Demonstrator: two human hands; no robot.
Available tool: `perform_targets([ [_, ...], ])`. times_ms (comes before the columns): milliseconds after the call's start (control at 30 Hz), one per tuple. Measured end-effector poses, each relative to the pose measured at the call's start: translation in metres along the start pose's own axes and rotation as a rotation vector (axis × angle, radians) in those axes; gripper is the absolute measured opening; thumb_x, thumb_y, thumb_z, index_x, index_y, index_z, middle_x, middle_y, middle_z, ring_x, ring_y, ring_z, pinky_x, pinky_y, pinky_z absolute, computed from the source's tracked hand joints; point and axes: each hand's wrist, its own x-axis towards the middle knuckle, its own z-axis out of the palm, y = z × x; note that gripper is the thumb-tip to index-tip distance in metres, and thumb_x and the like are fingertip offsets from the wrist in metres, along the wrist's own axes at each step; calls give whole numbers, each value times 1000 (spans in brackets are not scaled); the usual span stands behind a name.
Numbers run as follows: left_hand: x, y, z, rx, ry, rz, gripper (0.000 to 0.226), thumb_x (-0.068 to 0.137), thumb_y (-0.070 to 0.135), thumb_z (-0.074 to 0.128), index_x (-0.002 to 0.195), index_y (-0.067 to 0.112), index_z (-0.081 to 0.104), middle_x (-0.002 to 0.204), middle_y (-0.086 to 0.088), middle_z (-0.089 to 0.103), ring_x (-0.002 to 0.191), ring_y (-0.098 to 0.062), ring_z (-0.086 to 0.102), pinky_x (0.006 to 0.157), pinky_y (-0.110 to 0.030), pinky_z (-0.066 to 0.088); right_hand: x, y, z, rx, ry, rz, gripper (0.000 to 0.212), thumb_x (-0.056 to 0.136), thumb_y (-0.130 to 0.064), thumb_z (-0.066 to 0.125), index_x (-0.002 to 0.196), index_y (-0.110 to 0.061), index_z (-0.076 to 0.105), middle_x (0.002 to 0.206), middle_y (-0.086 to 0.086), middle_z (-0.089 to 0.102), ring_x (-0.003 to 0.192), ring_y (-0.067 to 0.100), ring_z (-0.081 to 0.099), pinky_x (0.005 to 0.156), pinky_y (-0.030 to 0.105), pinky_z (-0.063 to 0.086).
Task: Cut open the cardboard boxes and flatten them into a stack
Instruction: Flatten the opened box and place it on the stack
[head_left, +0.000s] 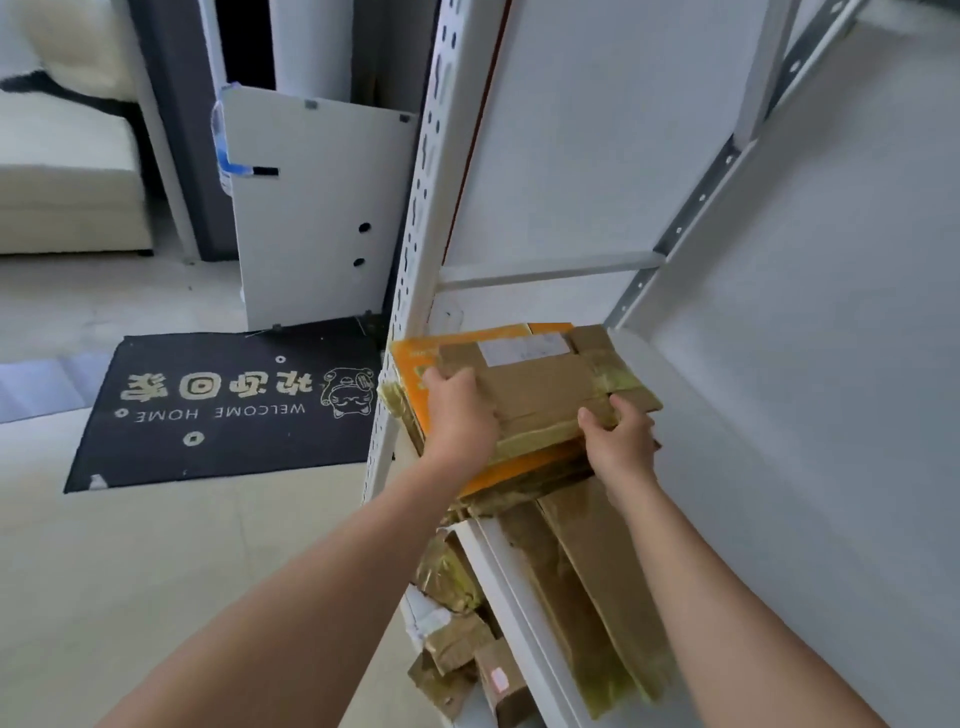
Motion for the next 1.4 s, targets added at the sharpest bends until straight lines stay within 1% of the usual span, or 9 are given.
perform_targets([
  [133, 16, -42, 5, 493, 35, 141, 26, 94, 28, 63, 118, 21, 60, 147, -5, 20, 132, -30, 21, 112, -43, 23, 11, 5, 12, -507, 50, -20, 59, 86, -46, 68, 132, -15, 48, 138, 14, 27, 124, 33, 36, 86, 37, 45],
  [200, 22, -54, 4, 563, -31, 259, 40, 98, 36, 55, 136, 25, 50, 162, 0, 5, 149, -29, 0, 120, -48, 0, 25, 4, 16, -616, 103, -200, 69, 83, -47, 69, 137, -14, 39, 146, 15, 20, 133, 36, 26, 106, 49, 39],
  [267, 28, -68, 2, 630, -153, 308, 54, 104, 43, 34, 155, 28, 21, 166, 2, -9, 151, -24, -18, 118, -48, -13, 37, 5, 25, -668, -76, -300, 75, 95, -50, 52, 153, -21, 14, 163, 8, -4, 149, 32, 0, 119, 55, 9],
  [367, 27, -86, 4, 671, -255, 314, 62, 102, 57, 13, 156, 35, -10, 161, 6, -27, 145, -18, -32, 120, -47, -14, 45, 20, 39, -803, -344, -263, 75, 97, -66, 15, 155, -31, -17, 159, 2, -32, 147, 26, -28, 118, 55, -15],
  [633, 22, -79, 10, 834, -254, 238, 73, 96, 69, 9, 154, 32, -17, 159, 3, -31, 145, -22, -32, 119, -51, -16, 48, 18, 41, -906, -430, -207, 89, 88, -78, 12, 152, -28, -26, 156, 5, -37, 146, 30, -30, 118, 56, -13],
  [800, 7, -44, -13, 758, -351, 191, 71, 96, 67, 3, 156, 32, -10, 162, 8, -22, 148, -24, -26, 117, -56, -16, 21, 1, 26, -801, -282, -232, 80, 92, -73, 9, 153, -30, -22, 158, 5, -35, 147, 30, -26, 117, 58, -13],
  [1100, -92, 3, -38, 735, -319, 498, 67, 92, 66, 1, 153, 42, -13, 157, 16, -30, 143, -19, -34, 115, -53, -20, -77, 23, -70, -663, -90, -273, 81, 83, -73, -3, 154, -36, -17, 161, -1, -27, 149, 26, -22, 118, 59, -9],
  [1267, -154, 9, 6, 814, -450, 550, 67, 102, 56, 20, 155, 35, -14, 159, 7, -29, 148, -25, -26, 120, -56, -8, -159, 85, -138, -677, -65, -147, 98, 67, -79, -19, 155, -37, -9, 163, 1, -22, 150, 29, -17, 117, 60, -5],
  [1400, -213, 34, 72, 815, -618, 622, 74, 103, 47, 37, 156, 32, -13, 163, -4, -22, 151, -32, -13, 122, -53, 3, -227, 167, -217, -719, -8, 36, 67, 99, -62, 15, 156, -34, -5, 162, 0, -25, 149, 28, -23, 117, 58, -7],
])
